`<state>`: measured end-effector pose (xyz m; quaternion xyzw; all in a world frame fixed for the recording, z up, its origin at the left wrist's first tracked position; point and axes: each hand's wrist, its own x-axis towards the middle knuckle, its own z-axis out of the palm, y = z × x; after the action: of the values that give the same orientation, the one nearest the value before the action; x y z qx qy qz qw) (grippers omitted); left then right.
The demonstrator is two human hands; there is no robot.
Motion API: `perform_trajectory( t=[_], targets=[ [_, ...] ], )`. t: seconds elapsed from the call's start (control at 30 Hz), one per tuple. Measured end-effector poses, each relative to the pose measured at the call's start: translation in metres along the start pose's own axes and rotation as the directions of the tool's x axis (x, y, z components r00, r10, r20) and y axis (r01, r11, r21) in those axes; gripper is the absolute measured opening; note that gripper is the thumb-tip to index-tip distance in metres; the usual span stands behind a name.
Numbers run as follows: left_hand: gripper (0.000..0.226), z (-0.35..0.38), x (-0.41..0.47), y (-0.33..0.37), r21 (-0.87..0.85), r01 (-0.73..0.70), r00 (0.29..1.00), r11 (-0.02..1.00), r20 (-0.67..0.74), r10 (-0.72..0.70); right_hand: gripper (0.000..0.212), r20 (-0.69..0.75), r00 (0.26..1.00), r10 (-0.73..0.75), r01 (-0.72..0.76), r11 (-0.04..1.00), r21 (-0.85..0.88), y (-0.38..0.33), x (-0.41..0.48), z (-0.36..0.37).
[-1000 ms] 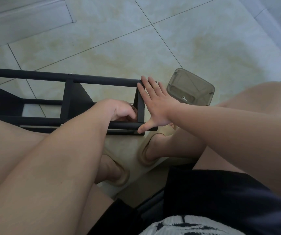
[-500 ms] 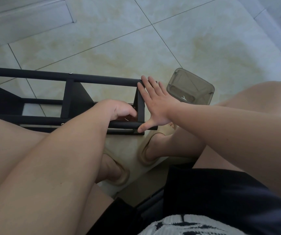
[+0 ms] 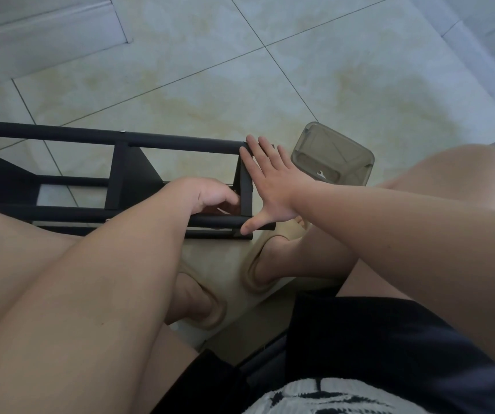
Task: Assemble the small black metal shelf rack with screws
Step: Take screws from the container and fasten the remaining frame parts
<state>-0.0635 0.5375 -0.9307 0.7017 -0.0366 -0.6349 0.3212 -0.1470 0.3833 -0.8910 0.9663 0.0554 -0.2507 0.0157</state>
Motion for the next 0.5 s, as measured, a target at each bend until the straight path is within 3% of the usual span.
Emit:
perform_trajectory(
  t=[0.13, 0.27, 0.5],
  targets=[
    [0.023, 0.0017, -0.0004, 0.0015, 0.064, -0.002, 1.0, 0.998, -0.022, 0.003, 0.158, -0.001, 1.0, 0.001, -0.001, 1.0, 0.003, 0.0003, 0.0007, 0.0001],
    [0.032, 0.0014, -0.0015, 0.0015, 0.08, -0.012, 1.0, 0.997, 0.016, 0.011, 0.158, 0.0, 1.0, 0.001, -0.001, 1.0, 0.004, -0.0002, 0.0003, 0.0],
    [0.033, -0.0018, -0.0035, 0.0005, -0.038, 0.009, 0.994, 0.999, 0.107, -0.005, 0.157, 0.004, 1.0, -0.003, 0.003, 1.0, 0.002, -0.0005, 0.0001, -0.0004]
  ],
)
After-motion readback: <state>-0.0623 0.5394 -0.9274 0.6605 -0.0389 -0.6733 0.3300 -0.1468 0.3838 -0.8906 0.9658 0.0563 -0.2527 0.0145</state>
